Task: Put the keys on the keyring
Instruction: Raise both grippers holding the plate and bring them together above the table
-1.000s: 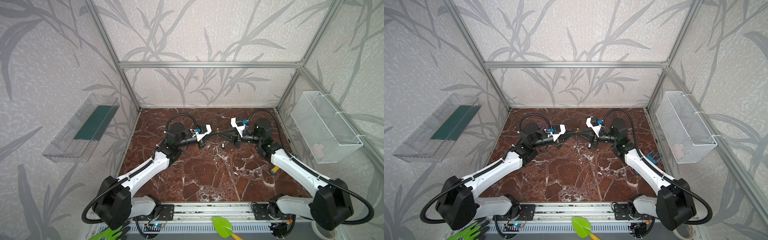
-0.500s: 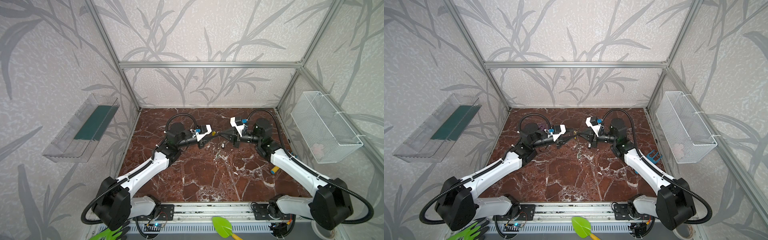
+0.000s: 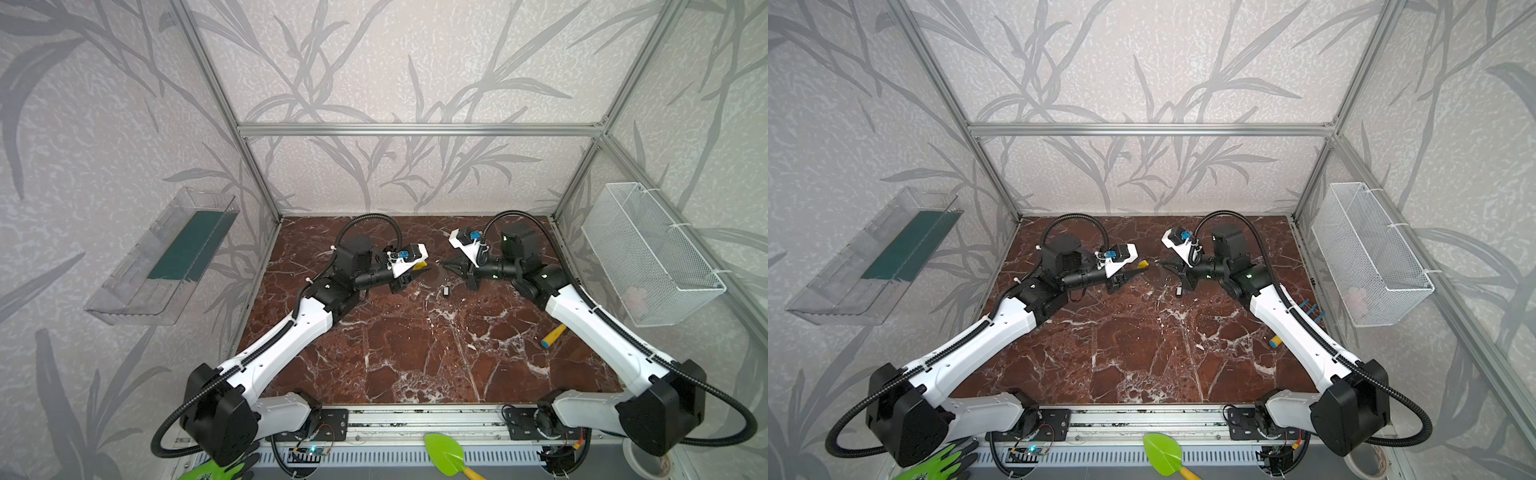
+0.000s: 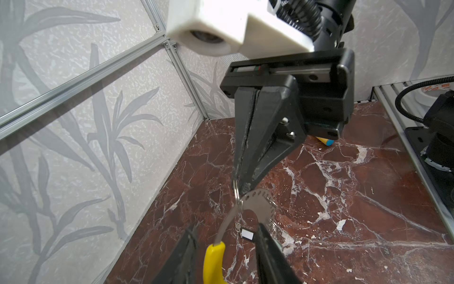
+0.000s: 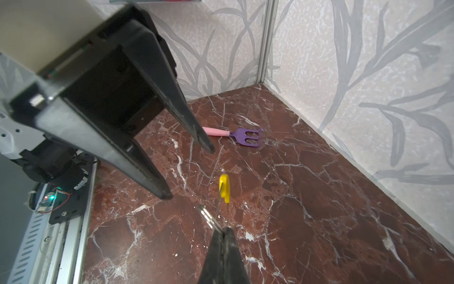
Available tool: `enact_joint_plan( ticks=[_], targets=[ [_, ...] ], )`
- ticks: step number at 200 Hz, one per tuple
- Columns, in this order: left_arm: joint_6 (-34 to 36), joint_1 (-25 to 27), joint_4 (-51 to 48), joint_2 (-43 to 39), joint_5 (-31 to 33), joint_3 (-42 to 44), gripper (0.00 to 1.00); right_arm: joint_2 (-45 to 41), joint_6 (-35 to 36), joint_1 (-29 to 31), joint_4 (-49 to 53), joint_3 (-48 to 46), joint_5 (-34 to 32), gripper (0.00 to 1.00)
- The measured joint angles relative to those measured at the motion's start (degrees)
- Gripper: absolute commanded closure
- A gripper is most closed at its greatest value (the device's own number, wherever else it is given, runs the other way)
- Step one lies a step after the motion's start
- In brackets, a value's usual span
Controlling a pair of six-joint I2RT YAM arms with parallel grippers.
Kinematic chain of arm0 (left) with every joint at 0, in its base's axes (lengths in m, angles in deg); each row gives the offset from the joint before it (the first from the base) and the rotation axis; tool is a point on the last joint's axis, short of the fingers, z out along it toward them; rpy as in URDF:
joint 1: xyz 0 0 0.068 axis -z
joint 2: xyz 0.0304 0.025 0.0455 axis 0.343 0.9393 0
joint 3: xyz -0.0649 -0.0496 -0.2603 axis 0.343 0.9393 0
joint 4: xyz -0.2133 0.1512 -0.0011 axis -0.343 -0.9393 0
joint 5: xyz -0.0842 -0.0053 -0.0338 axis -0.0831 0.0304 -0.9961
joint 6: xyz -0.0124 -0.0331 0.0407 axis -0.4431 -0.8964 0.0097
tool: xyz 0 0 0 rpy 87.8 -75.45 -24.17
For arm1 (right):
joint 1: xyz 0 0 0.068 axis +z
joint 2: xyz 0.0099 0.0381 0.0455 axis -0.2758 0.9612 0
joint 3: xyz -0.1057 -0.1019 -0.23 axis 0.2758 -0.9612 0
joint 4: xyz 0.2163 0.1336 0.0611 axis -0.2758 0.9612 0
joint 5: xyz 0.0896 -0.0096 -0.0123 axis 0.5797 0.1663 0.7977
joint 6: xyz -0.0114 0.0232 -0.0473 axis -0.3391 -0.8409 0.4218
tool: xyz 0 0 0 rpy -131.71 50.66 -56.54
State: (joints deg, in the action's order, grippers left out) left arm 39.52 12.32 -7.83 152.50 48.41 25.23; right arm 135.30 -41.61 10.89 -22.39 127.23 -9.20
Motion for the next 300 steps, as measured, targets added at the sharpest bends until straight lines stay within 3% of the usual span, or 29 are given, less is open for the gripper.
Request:
enact_joint_plan(
  ticks=[40,89,187,247,300],
  targets=[
    [0.66,1.62,-4.39,2.84,2.27,-4.26,0.61,2.1,3.13,2.56,8.13,4.42,-7.58,1.0],
    [-0.09,2.78,-7.08,7.37,2.73,-7.08,0.65,2.19,4.39,4.11,11.67,4.76,-12.0,1.0],
    [-0.57,3.1,-10.8,10.54,3.87,-10.67,0.73,2.16,5.01,4.28,13.2,5.46,-16.2,1.0],
    [-3.34,3.08,-8.37,10.67,3.02,-10.12,0.66,2.08,4.26,4.42,12.26,5.46,-16.96,1.0],
    [-7.23,2.29,-3.3,10.51,2.27,-6.38,0.69,1.57,2.45,4.39,10.12,5.18,-16.83,1.0]
  ],
)
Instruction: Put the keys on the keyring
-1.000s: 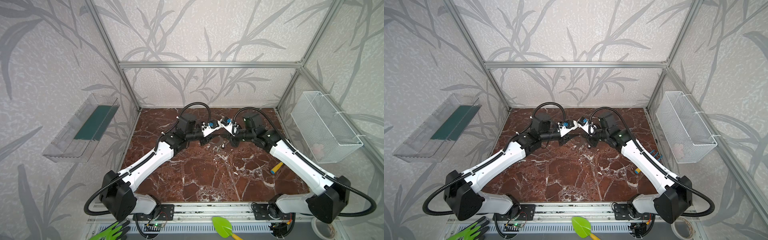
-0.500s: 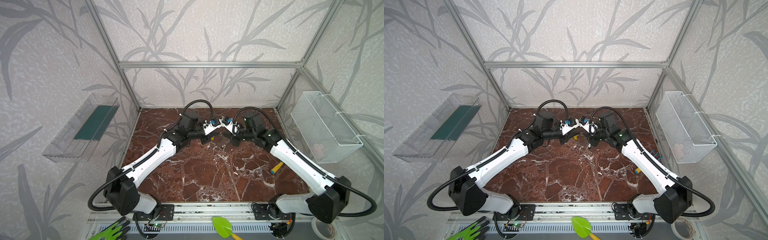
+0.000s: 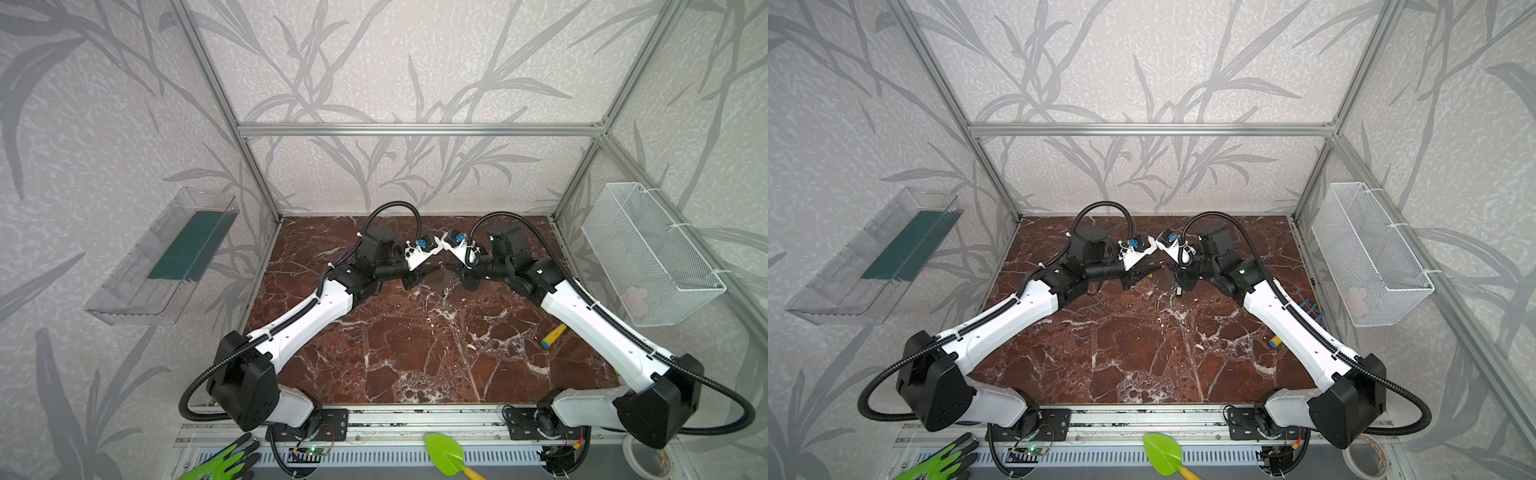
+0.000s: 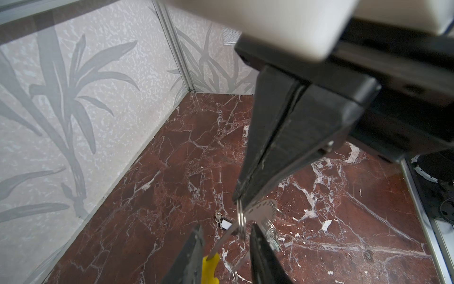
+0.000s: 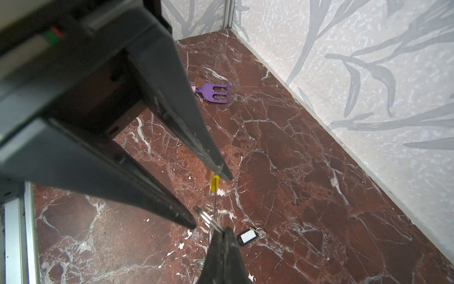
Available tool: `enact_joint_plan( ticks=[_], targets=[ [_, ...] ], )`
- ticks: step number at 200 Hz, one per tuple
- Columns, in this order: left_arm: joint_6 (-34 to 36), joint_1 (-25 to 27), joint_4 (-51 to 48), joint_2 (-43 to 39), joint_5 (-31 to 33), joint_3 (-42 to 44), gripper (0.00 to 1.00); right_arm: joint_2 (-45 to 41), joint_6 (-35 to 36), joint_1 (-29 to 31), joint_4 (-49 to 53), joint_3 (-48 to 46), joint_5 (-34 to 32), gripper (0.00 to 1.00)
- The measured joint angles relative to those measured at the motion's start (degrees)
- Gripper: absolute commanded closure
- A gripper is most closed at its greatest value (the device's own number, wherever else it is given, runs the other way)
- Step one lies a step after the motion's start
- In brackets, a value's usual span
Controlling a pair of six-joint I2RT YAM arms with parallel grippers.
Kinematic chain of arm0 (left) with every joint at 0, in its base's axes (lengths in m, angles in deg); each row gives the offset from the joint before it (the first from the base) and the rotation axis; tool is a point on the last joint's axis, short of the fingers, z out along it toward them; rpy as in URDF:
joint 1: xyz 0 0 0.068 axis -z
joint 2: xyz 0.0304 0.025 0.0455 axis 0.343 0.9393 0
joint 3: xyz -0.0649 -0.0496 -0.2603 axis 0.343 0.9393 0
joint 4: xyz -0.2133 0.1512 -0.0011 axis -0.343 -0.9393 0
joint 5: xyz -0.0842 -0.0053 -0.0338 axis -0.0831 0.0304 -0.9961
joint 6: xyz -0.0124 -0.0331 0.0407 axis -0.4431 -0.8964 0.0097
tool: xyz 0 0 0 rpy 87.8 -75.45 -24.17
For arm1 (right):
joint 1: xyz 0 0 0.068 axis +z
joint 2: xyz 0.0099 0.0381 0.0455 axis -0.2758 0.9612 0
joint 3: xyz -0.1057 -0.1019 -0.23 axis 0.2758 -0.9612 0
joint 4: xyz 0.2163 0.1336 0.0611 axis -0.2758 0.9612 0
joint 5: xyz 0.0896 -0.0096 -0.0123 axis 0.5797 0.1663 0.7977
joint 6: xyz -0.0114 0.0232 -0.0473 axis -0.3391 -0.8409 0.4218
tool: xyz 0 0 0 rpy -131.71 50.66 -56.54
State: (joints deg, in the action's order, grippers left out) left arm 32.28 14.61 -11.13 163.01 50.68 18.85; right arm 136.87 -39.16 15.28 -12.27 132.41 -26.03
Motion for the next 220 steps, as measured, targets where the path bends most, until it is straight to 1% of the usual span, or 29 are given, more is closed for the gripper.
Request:
enact_joint_plan(
  ticks=[12,43,90,93,98,111,116,132,149,163,179,201,220],
  targets=[
    [-0.55,0.02,0.68,0.0,-0.07,0.04,0.7,-0.11,-0.39,-0.02,-0.48,0.0,0.37,1.0],
    [-1.9,0.02,2.62,0.0,-0.52,0.13,0.79,-0.26,-1.14,-0.02,-1.33,0.0,1.4,1.0],
    [-2.86,0.04,3.45,0.02,-2.01,0.22,1.0,-0.7,-1.38,-0.04,-2.62,-0.68,1.49,1.0],
    [-2.91,0.04,3.45,0.02,-2.12,0.22,1.0,-0.72,-1.42,-0.11,-2.71,-0.72,1.4,1.0],
    [-2.95,0.04,3.58,0.02,-2.23,0.22,1.0,-0.85,-1.42,-0.13,-2.99,-0.96,1.25,0.97],
    [-3.13,0.04,3.91,0.0,-2.43,0.37,1.0,-1.42,-1.75,-0.15,-3.78,-1.79,1.01,0.85],
    [-3.19,0.04,4.17,0.0,-2.49,0.5,1.0,-1.68,-1.75,-0.17,-4.31,-2.21,0.85,0.81],
    [-3.89,0.02,5.92,0.0,-2.82,1.27,1.0,-2.97,-2.62,-1.31,-6.84,-4.52,0.83,0.77],
    [-5.55,-0.37,9.16,0.0,-3.41,2.78,1.0,-5.35,-4.85,-3.72,-11.34,-9.05,2.4,0.77],
    [-8.11,-1.18,13.92,0.0,-4.9,4.63,1.0,-7.52,-7.98,-7.15,-16.39,-13.68,4.74,0.79],
    [-11.47,-2.12,19.8,0.02,-6.71,6.64,1.0,-8.7,-10.49,-9.88,-20.92,-16.9,7.41,0.8],
    [-16.2,-3.19,28.52,0.39,-9.75,8.2,1.0,-8.76,-12.59,-10.19,-26.27,-18.05,12.37,0.83],
    [-18.8,-3.74,34.56,1.25,-12.13,8.2,1.0,-8.79,-14.05,-10.01,-31.56,-18.08,16.26,0.84]
  ],
)
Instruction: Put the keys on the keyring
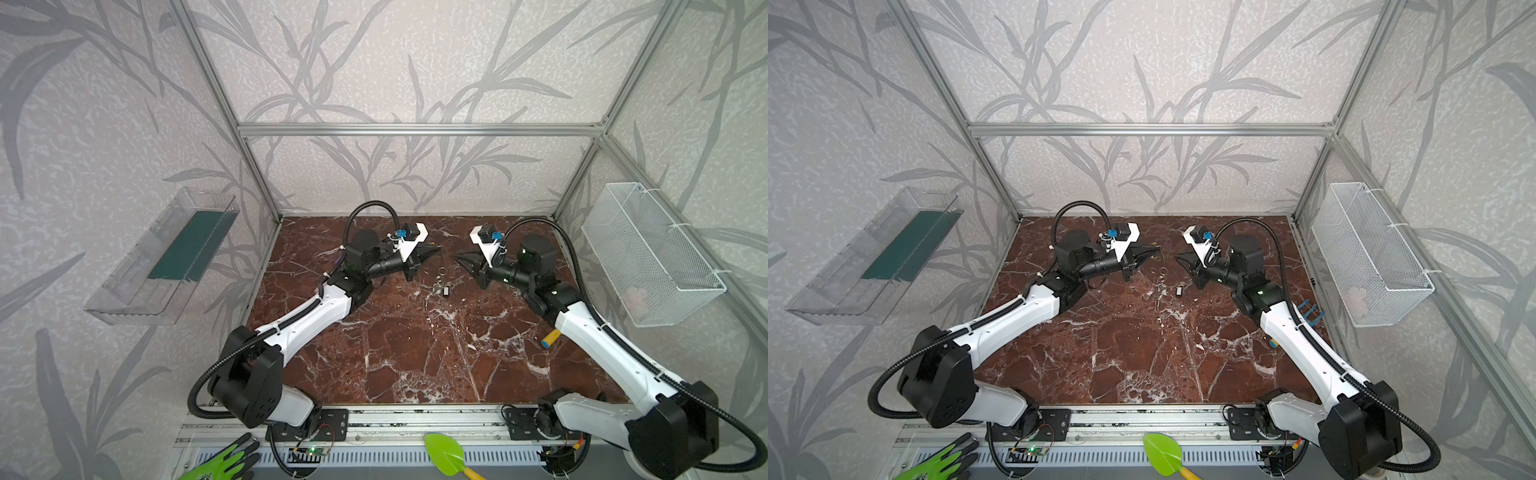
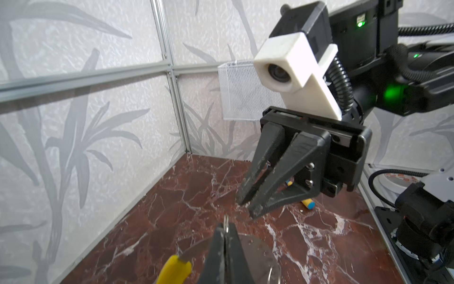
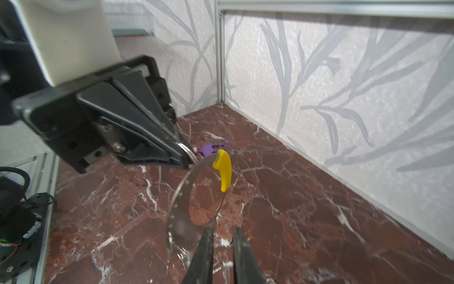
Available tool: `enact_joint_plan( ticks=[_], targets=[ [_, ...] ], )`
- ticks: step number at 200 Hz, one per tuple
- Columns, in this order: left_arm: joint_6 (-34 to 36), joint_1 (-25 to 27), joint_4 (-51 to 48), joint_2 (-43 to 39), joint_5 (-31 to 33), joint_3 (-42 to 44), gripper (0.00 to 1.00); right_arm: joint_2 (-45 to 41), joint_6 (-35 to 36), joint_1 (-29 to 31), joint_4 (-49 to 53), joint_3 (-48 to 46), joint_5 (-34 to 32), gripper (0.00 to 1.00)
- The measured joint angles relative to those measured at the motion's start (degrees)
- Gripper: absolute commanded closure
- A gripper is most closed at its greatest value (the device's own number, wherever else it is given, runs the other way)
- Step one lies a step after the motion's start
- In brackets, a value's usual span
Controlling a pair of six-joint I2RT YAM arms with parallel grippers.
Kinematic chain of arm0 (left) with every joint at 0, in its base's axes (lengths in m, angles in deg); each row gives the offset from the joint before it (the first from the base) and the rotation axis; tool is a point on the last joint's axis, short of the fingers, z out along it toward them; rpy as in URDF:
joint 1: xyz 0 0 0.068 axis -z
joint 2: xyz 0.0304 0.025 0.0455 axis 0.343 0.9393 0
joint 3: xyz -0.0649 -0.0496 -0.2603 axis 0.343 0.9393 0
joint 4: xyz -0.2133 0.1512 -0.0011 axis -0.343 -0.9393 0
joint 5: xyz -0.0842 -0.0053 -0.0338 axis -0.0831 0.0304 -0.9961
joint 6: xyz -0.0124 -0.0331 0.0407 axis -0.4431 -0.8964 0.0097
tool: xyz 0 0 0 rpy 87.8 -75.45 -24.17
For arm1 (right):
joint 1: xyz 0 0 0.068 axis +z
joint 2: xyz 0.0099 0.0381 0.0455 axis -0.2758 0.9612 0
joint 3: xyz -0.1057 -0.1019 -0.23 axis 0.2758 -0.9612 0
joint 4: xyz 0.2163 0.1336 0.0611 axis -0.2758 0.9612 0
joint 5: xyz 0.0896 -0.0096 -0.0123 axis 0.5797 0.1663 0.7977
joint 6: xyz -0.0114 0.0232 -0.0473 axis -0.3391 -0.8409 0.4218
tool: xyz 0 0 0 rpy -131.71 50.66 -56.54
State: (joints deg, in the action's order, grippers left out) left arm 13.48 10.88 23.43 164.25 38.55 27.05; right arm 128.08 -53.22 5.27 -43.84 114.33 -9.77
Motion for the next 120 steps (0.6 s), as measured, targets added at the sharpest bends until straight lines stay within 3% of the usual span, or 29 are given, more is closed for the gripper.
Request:
enact_joint_plan(
  ticks=[56,120],
  targets=[
    [-3.17,0.02,6.95,2.54,-5.92,-0.02,1.0,0.46,-4.63,-0.26,-12.04,0.0,7.69,0.87],
    [-3.61,0.0,8.07,2.69,-7.54,-0.37,1.0,2.97,-9.86,-3.65,-19.89,-1.51,13.6,0.84]
  ],
)
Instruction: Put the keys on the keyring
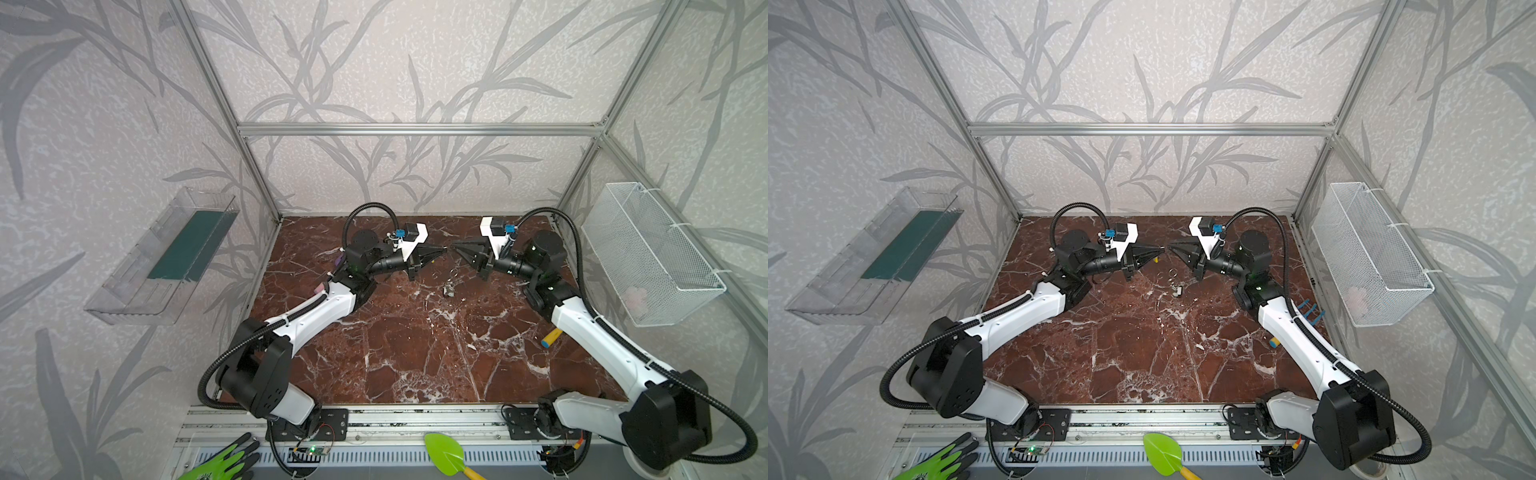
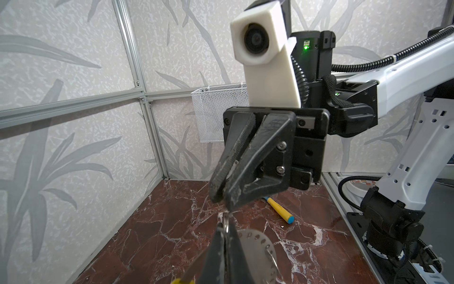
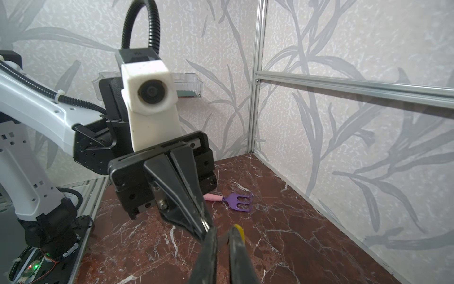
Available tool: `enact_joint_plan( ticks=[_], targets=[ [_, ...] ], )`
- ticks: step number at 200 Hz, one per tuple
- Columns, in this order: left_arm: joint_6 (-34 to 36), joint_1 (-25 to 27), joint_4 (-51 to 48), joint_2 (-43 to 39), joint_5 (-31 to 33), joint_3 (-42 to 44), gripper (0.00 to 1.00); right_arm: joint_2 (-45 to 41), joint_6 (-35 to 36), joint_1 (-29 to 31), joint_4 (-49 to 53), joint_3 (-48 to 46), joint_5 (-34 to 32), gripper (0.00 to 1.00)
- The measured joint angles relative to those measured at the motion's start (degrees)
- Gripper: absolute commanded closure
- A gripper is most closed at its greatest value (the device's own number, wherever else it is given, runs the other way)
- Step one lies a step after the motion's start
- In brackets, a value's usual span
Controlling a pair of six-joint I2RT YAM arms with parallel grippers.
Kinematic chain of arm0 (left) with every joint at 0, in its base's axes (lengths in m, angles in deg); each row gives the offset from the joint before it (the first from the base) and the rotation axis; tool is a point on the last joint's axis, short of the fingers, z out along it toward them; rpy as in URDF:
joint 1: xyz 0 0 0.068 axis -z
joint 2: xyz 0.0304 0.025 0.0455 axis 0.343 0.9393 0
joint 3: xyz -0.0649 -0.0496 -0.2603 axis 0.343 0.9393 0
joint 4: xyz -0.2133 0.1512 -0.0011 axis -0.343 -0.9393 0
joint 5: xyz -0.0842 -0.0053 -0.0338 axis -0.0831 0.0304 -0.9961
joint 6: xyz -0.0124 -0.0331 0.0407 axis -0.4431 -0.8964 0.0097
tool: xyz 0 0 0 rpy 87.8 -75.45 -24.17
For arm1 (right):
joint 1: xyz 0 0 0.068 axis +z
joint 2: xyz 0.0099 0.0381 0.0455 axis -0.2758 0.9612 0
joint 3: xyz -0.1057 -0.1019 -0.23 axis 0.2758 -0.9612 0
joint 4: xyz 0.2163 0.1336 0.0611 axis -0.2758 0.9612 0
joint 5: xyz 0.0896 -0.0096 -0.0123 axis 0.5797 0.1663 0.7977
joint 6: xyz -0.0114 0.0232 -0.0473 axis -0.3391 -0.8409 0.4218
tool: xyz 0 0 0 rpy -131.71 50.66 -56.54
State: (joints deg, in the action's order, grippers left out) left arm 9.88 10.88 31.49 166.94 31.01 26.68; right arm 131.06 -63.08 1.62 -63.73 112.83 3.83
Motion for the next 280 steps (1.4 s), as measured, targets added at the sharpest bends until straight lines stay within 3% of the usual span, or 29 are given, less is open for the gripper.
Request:
enact_joint_plan(
  ticks=[104,234,280],
  targets=[
    [0.07,0.0,-0.02,-0.02,-1.38,-1.53,1.0,4.79,-9.14,-1.62,-9.4,-0.94,12.17,0.82],
    [0.02,0.07,-1.84,0.48,-4.68,-3.17,1.0,5.62,-10.36,-1.77,-11.3,-0.13,15.13,0.85],
    [0.02,-0.02,-2.21,0.72,-4.94,-3.41,1.0,6.86,-12.04,-1.97,-13.51,0.15,16.63,0.95]
  ],
)
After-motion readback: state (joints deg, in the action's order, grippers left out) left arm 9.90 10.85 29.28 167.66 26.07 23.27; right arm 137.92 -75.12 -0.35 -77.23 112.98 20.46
